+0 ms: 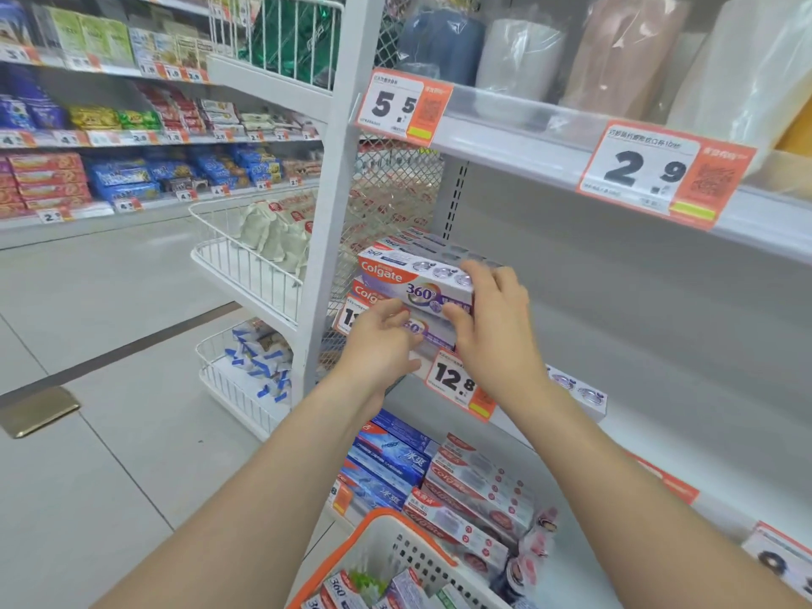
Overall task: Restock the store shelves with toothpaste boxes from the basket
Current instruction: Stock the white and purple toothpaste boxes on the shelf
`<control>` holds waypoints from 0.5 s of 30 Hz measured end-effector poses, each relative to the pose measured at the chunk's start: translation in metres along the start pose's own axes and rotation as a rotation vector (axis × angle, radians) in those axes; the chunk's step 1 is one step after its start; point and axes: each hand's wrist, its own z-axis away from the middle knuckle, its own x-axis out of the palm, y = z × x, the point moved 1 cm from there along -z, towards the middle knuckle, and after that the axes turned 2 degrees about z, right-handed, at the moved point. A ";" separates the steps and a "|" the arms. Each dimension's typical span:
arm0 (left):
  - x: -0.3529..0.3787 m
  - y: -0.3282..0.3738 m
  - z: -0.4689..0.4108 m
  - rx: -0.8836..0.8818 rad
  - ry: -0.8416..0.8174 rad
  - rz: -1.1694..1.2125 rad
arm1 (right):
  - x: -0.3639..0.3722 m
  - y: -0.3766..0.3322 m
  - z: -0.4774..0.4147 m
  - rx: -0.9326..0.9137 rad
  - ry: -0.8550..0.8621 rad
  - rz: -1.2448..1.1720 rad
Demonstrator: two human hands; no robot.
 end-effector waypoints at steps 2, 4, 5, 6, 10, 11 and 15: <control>0.006 0.000 0.003 0.002 -0.027 -0.079 | 0.007 0.006 0.002 0.050 -0.009 -0.001; 0.012 0.000 0.002 -0.004 -0.025 -0.106 | 0.010 0.011 0.003 0.086 0.011 0.053; 0.014 0.000 0.002 -0.013 -0.007 -0.089 | 0.009 0.011 0.004 0.099 0.027 0.055; 0.017 0.000 0.003 -0.025 -0.001 -0.059 | 0.010 0.013 0.005 0.113 0.043 0.034; 0.022 0.002 0.007 0.003 -0.011 -0.060 | 0.013 0.022 0.013 0.139 0.086 -0.128; 0.021 0.001 0.007 0.020 -0.008 -0.074 | 0.015 0.025 0.015 0.140 0.086 -0.143; 0.024 -0.001 0.009 0.044 -0.003 -0.122 | 0.016 0.032 0.017 0.155 0.051 -0.058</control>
